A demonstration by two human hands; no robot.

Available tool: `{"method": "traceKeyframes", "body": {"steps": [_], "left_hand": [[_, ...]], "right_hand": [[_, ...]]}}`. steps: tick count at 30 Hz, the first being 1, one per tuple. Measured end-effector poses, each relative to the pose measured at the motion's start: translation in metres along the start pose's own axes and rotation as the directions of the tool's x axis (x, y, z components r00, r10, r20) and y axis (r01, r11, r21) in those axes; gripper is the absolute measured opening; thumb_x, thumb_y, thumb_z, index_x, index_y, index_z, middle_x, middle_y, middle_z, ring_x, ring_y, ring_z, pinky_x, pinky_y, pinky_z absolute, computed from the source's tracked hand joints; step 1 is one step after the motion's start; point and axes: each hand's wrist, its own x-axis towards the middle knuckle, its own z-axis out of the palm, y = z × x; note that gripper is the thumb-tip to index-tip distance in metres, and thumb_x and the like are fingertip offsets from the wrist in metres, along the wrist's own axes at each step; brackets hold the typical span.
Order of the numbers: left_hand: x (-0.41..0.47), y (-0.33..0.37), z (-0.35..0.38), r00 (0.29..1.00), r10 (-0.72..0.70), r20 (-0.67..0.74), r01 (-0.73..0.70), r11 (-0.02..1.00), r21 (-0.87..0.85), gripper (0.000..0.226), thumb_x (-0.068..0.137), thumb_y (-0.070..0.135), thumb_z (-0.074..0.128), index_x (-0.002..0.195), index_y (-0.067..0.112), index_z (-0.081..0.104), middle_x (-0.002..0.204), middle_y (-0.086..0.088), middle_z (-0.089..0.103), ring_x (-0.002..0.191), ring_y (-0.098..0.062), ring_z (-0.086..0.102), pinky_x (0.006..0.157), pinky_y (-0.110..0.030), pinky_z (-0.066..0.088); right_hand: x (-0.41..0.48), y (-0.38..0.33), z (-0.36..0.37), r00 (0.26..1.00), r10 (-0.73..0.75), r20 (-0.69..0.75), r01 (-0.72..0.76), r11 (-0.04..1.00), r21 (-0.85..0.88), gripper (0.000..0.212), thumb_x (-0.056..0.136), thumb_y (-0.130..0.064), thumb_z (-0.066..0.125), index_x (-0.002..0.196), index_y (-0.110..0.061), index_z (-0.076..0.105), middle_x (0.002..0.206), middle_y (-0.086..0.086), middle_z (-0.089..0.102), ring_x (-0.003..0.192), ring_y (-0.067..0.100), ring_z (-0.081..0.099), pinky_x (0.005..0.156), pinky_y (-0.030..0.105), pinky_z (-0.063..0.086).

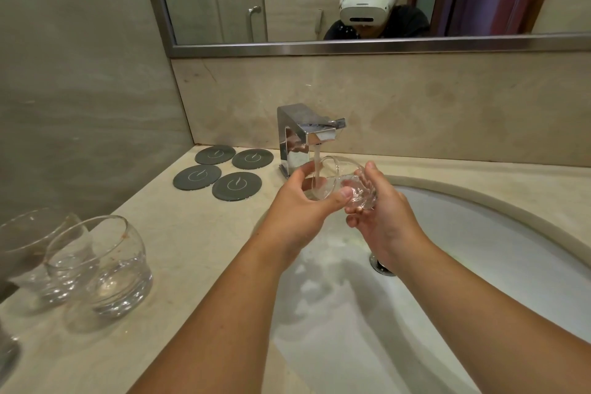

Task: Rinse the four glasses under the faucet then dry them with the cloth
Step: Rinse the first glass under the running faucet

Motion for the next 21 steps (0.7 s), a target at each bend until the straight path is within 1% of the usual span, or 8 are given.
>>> {"method": "traceKeyframes", "body": {"steps": [4,7,10,11,13,15,18,21], "left_hand": [[-0.0014,0.0046,0.0019,0.998,-0.053,0.029,0.055,0.994,-0.094,0.085,0.068,0.040,0.089,0.146,0.031,0.056,0.136,0.004,0.068,0.127,-0.015,0.068,0.113,-0.044,0.052],[-0.0048,0.0088,0.0053,0.993,-0.113,0.032,0.116,0.985,-0.127,0.083,0.072,0.043,0.089,0.145,0.028,0.051,0.132,0.004,0.069,0.125,-0.015,0.067,0.107,-0.040,0.056],[-0.0059,0.0095,0.0078,0.988,-0.154,0.011,0.154,0.979,-0.130,0.051,0.089,0.043,0.085,0.125,0.033,0.051,0.119,0.005,0.068,0.115,-0.023,0.072,0.104,-0.040,0.059],[-0.0052,0.0090,0.0083,0.988,-0.157,-0.012,0.154,0.978,-0.137,0.048,0.088,0.047,0.082,0.122,0.033,0.052,0.117,0.004,0.068,0.108,-0.023,0.074,0.102,-0.040,0.060],[-0.0033,0.0079,0.0075,0.988,-0.150,-0.049,0.141,0.979,-0.146,0.074,0.076,0.063,0.088,0.131,0.026,0.055,0.121,-0.001,0.071,0.093,-0.019,0.074,0.095,-0.038,0.063],[-0.0011,0.0061,0.0055,0.989,-0.130,-0.073,0.119,0.984,-0.129,0.099,0.060,0.069,0.091,0.139,0.021,0.055,0.130,-0.006,0.071,0.095,-0.018,0.074,0.087,-0.034,0.062],[-0.0020,0.0070,0.0028,0.994,-0.083,-0.075,0.075,0.992,-0.106,0.091,0.061,0.056,0.089,0.139,0.025,0.054,0.134,-0.004,0.068,0.111,-0.014,0.073,0.092,-0.032,0.061],[-0.0028,0.0074,0.0019,0.996,-0.046,-0.073,0.042,0.998,-0.053,0.086,0.063,0.054,0.086,0.139,0.033,0.052,0.139,0.003,0.063,0.108,-0.010,0.073,0.105,-0.042,0.059]], "right_hand": [[-0.0002,0.0004,0.0000,0.999,-0.043,-0.017,0.044,0.999,0.024,0.037,0.103,-0.042,0.065,0.118,-0.009,0.070,0.100,0.011,0.068,0.056,0.017,0.054,0.050,0.030,0.042],[-0.0005,0.0010,0.0002,0.997,-0.074,-0.033,0.075,0.997,0.015,0.036,0.100,-0.038,0.071,0.121,-0.008,0.070,0.104,0.013,0.069,0.059,0.020,0.054,0.050,0.031,0.043],[-0.0015,0.0019,0.0011,0.995,-0.094,-0.023,0.095,0.996,0.005,0.035,0.098,-0.034,0.074,0.123,-0.009,0.071,0.105,0.012,0.071,0.065,0.022,0.057,0.051,0.031,0.046],[-0.0019,0.0020,0.0014,0.995,-0.098,-0.017,0.098,0.995,0.003,0.035,0.098,-0.033,0.075,0.123,-0.010,0.071,0.106,0.012,0.072,0.067,0.022,0.058,0.052,0.031,0.047],[-0.0024,0.0025,0.0017,0.995,-0.101,-0.011,0.101,0.995,-0.003,0.034,0.098,-0.032,0.075,0.124,-0.012,0.071,0.110,0.012,0.075,0.069,0.021,0.061,0.053,0.031,0.048],[-0.0023,0.0036,0.0021,0.996,-0.088,-0.002,0.088,0.996,-0.009,0.032,0.097,-0.033,0.075,0.123,-0.015,0.072,0.111,0.012,0.074,0.072,0.022,0.063,0.054,0.032,0.049],[-0.0015,0.0043,0.0026,1.000,-0.021,0.021,0.022,0.999,-0.036,0.036,0.098,-0.045,0.070,0.119,-0.016,0.074,0.107,0.008,0.071,0.077,0.021,0.064,0.054,0.031,0.050],[-0.0018,0.0023,0.0015,0.998,0.061,-0.026,-0.062,0.997,-0.034,0.051,0.098,-0.058,0.065,0.119,-0.013,0.075,0.101,0.009,0.071,0.071,0.020,0.062,0.051,0.030,0.048]]}}
